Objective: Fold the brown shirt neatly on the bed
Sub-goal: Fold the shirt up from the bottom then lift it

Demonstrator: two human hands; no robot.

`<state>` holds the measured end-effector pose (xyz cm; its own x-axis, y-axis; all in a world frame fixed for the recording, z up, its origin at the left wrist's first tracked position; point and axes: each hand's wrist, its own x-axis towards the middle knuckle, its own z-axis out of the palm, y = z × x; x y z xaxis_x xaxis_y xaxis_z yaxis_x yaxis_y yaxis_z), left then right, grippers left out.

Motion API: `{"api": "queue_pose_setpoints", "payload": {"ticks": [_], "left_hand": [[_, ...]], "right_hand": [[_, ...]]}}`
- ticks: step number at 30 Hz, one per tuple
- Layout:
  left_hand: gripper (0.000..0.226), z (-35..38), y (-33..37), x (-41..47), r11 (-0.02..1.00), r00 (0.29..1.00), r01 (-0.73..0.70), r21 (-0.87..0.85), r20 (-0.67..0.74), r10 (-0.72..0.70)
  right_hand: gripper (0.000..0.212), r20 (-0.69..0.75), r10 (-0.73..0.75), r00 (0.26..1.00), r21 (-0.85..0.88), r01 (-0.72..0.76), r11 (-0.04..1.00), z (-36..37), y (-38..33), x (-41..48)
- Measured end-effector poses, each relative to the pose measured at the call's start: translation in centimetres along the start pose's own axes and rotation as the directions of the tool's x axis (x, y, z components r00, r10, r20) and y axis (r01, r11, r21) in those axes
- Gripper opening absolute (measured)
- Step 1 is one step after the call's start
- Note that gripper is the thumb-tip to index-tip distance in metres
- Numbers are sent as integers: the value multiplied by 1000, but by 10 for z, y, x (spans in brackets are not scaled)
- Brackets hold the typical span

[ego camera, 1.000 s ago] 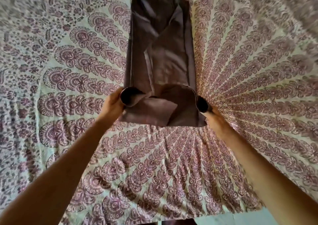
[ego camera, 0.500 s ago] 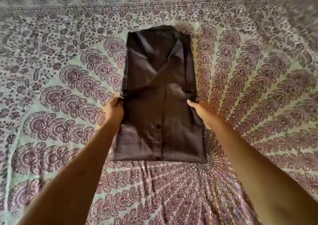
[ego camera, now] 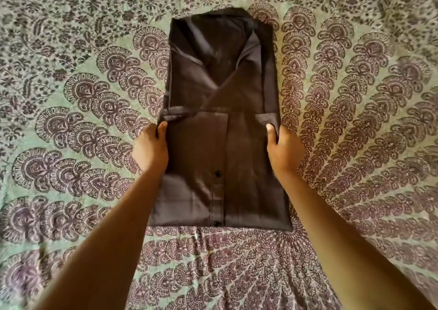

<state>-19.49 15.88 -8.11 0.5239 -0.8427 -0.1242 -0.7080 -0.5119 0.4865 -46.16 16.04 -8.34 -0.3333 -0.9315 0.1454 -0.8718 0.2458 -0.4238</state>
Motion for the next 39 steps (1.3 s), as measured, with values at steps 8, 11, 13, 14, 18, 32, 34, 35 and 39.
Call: {"api": "queue_pose_setpoints", "payload": {"ticks": [8, 11, 13, 14, 18, 32, 34, 35, 39], "left_hand": [[48, 7, -1, -2, 982, 997, 21, 189, -79, -7], [47, 2, 3, -7, 972, 979, -60, 228, -175, 101], [45, 7, 14, -23, 924, 923, -336, 184, -130, 362], [46, 14, 20, -32, 853, 860, -499, 156, -33, 509], [56, 36, 15, -35, 685, 708, -701, 200, 314, 633], [55, 2, -10, -113, 673, 693, -710, 206, 377, 615], [54, 10, -23, -122, 657, 676, -721, 222, 430, 598], [55, 11, -30, -116, 665, 689, -709, 236, 431, 582], [57, -6, -63, -83, 708, 762, -631, 316, 421, 492]], "right_hand": [[32, -15, -90, 996, -234, 84, 969, 11, 7, -5], [38, -78, -3, 997, -194, -12, 981, 6, 1, -6], [46, -23, -174, 985, -153, 168, 974, 3, -14, -18], [50, 62, -303, 951, -115, 308, 944, 5, -20, -27], [61, 314, -367, 875, -100, 415, 904, 22, -17, -41], [57, 352, -389, 852, -62, 436, 898, -24, -13, -95], [57, 391, -325, 861, -103, 392, 914, -22, 7, -109], [57, 413, -312, 855, -117, 390, 913, -21, 16, -110], [57, 451, -327, 830, -118, 419, 900, -16, 23, -105]]}}
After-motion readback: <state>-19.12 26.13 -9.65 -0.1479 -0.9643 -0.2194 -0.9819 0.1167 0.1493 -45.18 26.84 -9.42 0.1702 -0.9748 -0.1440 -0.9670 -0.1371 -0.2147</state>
